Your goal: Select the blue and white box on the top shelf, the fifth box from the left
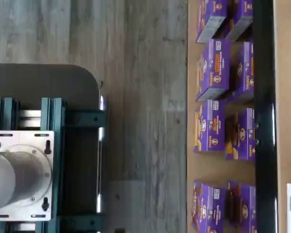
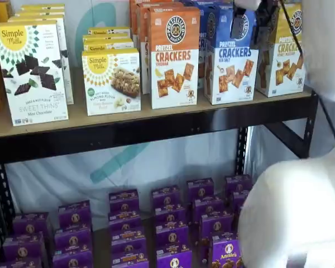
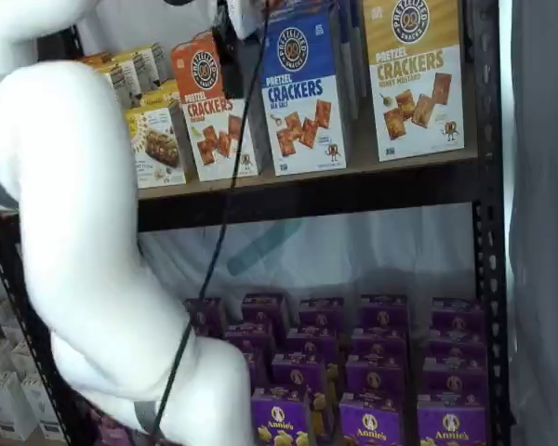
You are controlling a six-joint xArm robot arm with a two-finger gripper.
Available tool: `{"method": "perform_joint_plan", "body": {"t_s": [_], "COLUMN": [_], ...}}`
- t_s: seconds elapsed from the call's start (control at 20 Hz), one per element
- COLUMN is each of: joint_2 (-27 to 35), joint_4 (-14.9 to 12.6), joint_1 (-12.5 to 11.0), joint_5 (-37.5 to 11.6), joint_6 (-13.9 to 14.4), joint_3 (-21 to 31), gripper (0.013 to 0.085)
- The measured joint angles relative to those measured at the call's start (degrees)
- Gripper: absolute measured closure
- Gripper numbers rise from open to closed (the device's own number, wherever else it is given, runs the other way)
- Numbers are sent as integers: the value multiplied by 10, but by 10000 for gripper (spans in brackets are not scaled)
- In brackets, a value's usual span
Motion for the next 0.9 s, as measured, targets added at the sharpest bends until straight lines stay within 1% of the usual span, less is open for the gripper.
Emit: {"method": "perform_joint_plan", "body": {"t_s": [0.05, 0.1, 0.15, 0.3, 0.45, 0.65, 0.9], "joint_2": [0, 2, 6, 18, 25, 27, 34], "joint_4": [-8, -23, -29, -32, -34, -19, 19], "joint_1": [1, -1, -8, -31, -43, -54, -65], "joint_5": [-3, -11, -16, -27, -37, -40, -20], "joint_6": [-2, -11, -19, -44, -58, -64, -59], "joint_3": [1, 3, 4, 4, 8, 7, -15], "gripper": [130, 130, 130, 130, 130, 130, 130]}}
